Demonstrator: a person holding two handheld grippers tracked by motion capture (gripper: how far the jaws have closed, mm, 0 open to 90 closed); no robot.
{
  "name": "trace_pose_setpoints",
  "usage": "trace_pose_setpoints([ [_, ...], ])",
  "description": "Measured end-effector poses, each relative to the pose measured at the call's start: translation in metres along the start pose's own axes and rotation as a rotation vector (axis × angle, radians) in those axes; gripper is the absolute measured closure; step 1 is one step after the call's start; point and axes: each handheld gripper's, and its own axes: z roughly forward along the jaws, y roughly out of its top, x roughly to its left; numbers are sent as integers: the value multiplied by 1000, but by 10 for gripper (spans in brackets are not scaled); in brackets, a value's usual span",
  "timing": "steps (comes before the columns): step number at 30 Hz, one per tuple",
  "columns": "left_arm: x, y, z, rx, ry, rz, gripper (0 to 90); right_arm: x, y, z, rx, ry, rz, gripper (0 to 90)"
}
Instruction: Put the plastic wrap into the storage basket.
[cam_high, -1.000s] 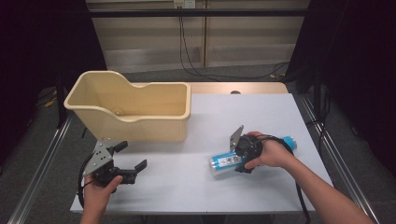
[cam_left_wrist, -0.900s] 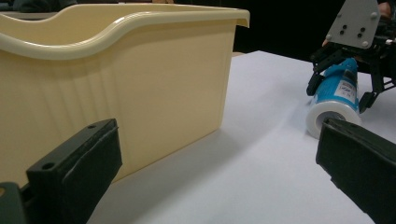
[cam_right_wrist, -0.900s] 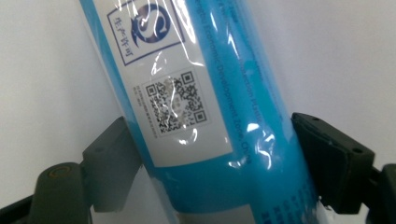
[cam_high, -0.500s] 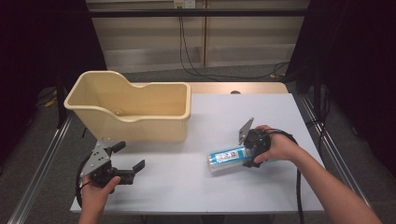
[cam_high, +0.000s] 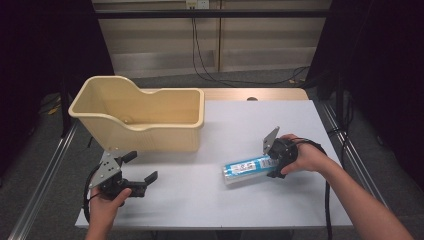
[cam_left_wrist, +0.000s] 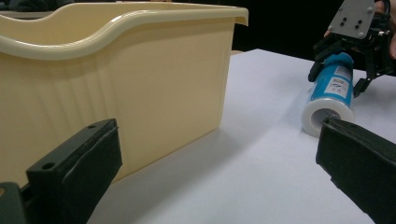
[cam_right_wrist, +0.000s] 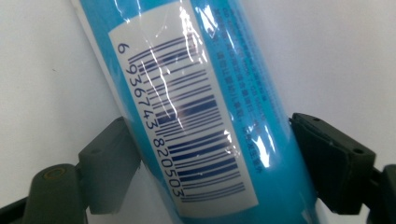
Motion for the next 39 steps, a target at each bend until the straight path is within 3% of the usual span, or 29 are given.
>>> trace_pose_setpoints([
  [9,1,0,0,-1,0,-2,1,1,14,5,35,36,-64,212],
  [15,1,0,0,1,1,4,1,2,16,9,29,38,-69,224],
  [17,1,0,0,1,2,1,1,7,19,8,62,14,-74,235],
  [19,1,0,0,2,2,0,1,10,22,6,86,29,-63,253],
  [20,1,0,0,1,2,-1,1,13,23,4,98,41,-33,269],
  [23,1,0,0,3,2,1,1,15,26,1,90,61,6,312],
  [24,1,0,0,3,3,5,1,13,28,-3,60,81,106,317],
  [27,1,1,-1,0,4,4,1,13,31,-9,55,56,91,317],
  [33,1,1,-1,-7,1,-3,1,9,42,-30,76,59,133,317],
  [39,1,1,-2,-9,5,2,1,4,51,-49,36,59,146,316],
])
